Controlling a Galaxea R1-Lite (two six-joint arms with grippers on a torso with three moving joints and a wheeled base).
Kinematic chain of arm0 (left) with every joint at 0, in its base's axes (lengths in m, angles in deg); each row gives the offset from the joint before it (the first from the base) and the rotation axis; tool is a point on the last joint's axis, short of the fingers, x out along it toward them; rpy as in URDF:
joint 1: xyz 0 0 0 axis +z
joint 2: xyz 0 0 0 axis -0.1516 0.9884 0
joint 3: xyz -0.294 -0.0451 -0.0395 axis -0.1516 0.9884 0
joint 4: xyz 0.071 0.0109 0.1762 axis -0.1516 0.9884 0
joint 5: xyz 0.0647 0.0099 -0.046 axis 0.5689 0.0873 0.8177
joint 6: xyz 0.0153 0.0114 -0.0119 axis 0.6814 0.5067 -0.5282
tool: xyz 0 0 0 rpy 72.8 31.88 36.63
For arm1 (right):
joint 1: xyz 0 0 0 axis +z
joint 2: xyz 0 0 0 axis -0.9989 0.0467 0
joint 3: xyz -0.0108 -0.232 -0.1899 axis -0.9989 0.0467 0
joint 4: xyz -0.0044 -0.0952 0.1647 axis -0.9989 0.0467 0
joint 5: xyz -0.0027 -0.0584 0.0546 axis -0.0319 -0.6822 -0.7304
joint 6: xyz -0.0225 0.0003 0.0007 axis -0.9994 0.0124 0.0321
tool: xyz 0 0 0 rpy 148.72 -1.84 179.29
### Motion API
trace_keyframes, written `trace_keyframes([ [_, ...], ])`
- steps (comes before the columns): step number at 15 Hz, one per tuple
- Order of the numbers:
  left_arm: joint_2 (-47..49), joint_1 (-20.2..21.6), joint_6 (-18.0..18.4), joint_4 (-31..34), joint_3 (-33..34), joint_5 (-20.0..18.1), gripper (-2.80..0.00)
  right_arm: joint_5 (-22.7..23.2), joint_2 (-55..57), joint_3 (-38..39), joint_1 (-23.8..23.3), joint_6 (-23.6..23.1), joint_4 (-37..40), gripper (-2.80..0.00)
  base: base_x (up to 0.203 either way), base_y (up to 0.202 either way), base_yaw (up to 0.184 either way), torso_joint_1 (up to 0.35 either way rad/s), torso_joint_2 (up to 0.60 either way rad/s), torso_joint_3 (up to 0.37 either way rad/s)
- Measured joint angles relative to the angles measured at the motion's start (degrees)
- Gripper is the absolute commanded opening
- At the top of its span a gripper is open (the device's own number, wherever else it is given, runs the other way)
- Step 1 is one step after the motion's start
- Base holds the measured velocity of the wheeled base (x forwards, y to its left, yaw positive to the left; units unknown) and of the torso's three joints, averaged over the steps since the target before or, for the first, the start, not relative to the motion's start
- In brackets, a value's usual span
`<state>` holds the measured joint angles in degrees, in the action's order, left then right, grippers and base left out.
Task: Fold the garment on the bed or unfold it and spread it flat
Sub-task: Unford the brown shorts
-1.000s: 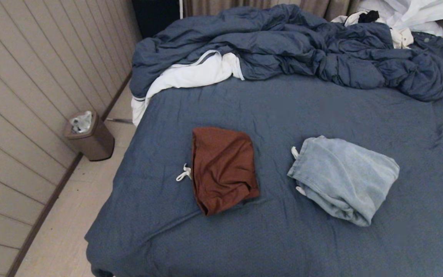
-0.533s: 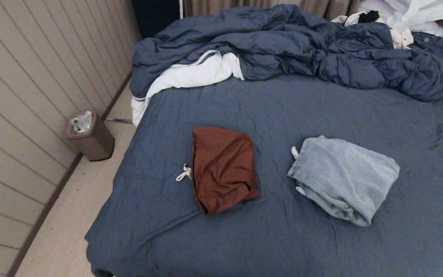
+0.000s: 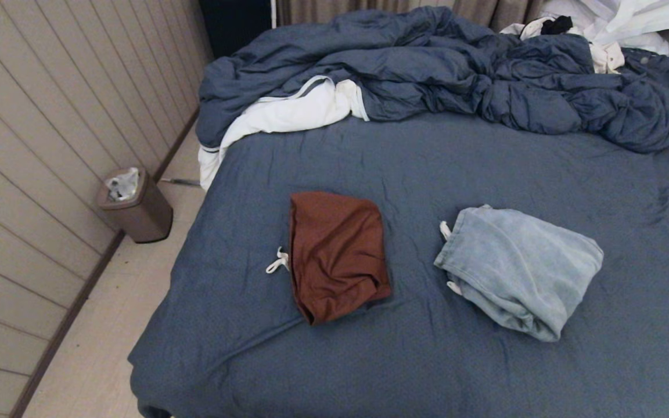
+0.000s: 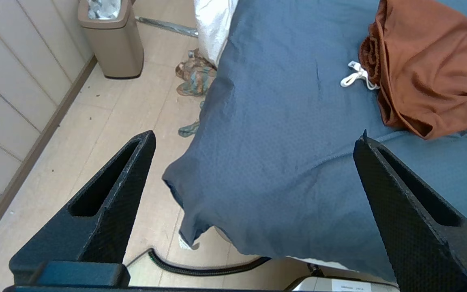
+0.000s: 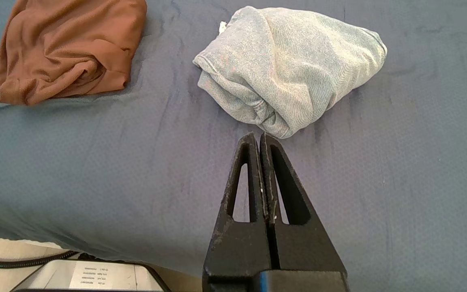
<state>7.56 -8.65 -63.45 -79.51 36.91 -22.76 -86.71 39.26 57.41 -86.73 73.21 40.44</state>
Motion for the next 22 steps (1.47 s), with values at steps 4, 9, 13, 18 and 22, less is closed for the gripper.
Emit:
trace_keyframes([
  [4, 0.0, 0.0, 0.0, -0.01, 0.0, 0.0, 0.0, 0.15, 0.0, 0.0, 0.0, -0.15, -0.02, -2.8, 0.0, 0.0, 0.0, 0.0, 0.0, 0.0],
  [9, 0.0, 0.02, 0.0, 0.0, 0.0, 0.02, 0.0, 0.02, 0.16, -2.03, -0.05, -1.22, 2.65, -2.8, 0.0, 0.0, 0.0, 0.0, 0.0, 0.0],
  [13, 0.0, 0.02, 0.0, -0.02, 0.0, 0.01, 0.0, 1.06, 6.55, -20.35, 0.14, -0.83, 11.94, -2.8, 0.0, 0.0, 0.0, 0.0, 0.0, 0.0],
  [18, 0.0, 0.02, 0.02, -0.02, 0.0, 0.02, 0.0, 1.7, 33.92, -40.27, 1.29, 4.45, 12.84, -2.8, 0.0, 0.0, 0.0, 0.0, 0.0, 0.0],
  [22, 0.0, 0.0, 0.0, 0.0, 0.0, 0.02, 0.0, 1.4, 58.57, -50.49, 6.37, 10.15, 6.67, -2.8, 0.0, 0.0, 0.0, 0.0, 0.0, 0.0],
])
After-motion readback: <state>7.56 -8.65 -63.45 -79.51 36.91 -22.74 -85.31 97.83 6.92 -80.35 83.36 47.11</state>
